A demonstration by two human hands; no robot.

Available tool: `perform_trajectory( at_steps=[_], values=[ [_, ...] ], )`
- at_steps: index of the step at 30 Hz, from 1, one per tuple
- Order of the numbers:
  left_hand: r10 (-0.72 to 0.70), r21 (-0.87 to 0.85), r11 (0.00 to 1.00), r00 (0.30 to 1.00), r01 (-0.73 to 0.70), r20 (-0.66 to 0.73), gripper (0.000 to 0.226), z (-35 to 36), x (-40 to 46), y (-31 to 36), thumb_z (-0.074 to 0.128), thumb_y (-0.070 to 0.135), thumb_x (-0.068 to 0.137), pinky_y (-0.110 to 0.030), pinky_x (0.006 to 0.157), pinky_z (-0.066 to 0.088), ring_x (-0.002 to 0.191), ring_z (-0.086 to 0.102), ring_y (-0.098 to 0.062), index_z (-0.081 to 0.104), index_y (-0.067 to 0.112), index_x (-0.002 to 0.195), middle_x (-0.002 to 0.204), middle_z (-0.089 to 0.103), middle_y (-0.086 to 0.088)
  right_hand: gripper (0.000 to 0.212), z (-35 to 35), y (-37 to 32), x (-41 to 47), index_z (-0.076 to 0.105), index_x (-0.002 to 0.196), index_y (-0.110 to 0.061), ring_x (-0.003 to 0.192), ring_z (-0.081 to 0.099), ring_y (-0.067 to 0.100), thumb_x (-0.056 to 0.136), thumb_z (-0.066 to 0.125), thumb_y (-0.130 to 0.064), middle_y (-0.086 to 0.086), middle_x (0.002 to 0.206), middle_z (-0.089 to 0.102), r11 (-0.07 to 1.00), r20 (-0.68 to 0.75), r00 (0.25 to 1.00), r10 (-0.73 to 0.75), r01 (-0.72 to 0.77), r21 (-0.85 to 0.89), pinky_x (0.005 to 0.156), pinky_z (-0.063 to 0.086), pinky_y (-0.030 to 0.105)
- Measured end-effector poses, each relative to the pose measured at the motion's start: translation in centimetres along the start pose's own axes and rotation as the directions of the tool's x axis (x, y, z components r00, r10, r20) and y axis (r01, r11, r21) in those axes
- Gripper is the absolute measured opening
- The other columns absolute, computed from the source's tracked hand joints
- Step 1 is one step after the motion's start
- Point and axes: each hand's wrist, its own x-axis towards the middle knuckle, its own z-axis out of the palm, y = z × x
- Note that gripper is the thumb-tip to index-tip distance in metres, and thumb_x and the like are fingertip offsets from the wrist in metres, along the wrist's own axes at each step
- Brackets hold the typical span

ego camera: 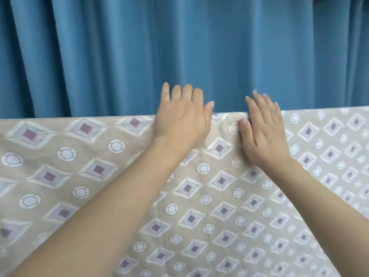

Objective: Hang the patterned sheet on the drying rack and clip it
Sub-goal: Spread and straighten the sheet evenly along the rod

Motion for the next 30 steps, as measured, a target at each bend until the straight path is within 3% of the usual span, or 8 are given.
perform_trajectory(
  at_steps=[8,14,20,30],
  values=[
    [0.167,-0.137,0.975,0.984,-0.175,-0.066,0.063,0.5,2.8,10.7,0.014,0.042,0.096,-0.053,0.117,0.017,0.133,0.04,-0.037,0.049,0.003,0.131,0.135,0.052,-0.015,0.064,-5.5,9.7,-1.4,0.031,0.149,-0.005,0.147,0.017,0.028,0.099,0.017,-0.043,0.01,0.158,0.024,0.973,0.114,0.984,0.138,-0.113,-0.202,0.12,0.009,0.044],
    [0.272,-0.226,0.931,0.958,-0.286,-0.092,0.059,2.2,4.2,18.2,0.022,0.041,0.102,-0.053,0.119,0.005,0.145,0.019,-0.036,0.031,0.003,0.147,0.154,0.03,-0.015,0.062,-9.6,16.0,-3.2,0.027,0.151,-0.008,0.149,0.011,0.024,0.101,0.02,-0.043,0.008,0.16,0.02,0.907,0.158,0.958,0.238,-0.161,-0.388,0.121,0.006,0.039],
    [0.351,-0.367,0.852,0.927,-0.374,-0.13,0.058,4.1,5.3,26.2,0.025,0.037,0.103,-0.049,0.119,0.002,0.147,0.013,-0.032,0.024,0.003,0.15,0.159,0.022,-0.013,0.064,-13.9,21.1,-5.7,0.024,0.152,-0.008,0.149,0.005,0.022,0.097,0.021,-0.041,0.007,0.161,0.015,0.834,0.194,0.923,0.332,-0.191,-0.518,0.121,0.0,0.037],
    [0.486,-0.6,0.662,0.867,-0.449,-0.111,0.061,7.3,4.9,42.8,0.022,0.039,0.102,-0.044,0.121,0.0,0.149,0.005,-0.027,0.017,0.006,0.153,0.161,0.013,-0.011,0.07,-21.2,31.7,-11.4,0.025,0.151,-0.007,0.149,0.011,0.025,0.093,0.011,-0.044,0.01,0.16,0.019,0.68,0.209,0.858,0.47,-0.201,-0.705,0.12,0.001,0.036]
  ],
)
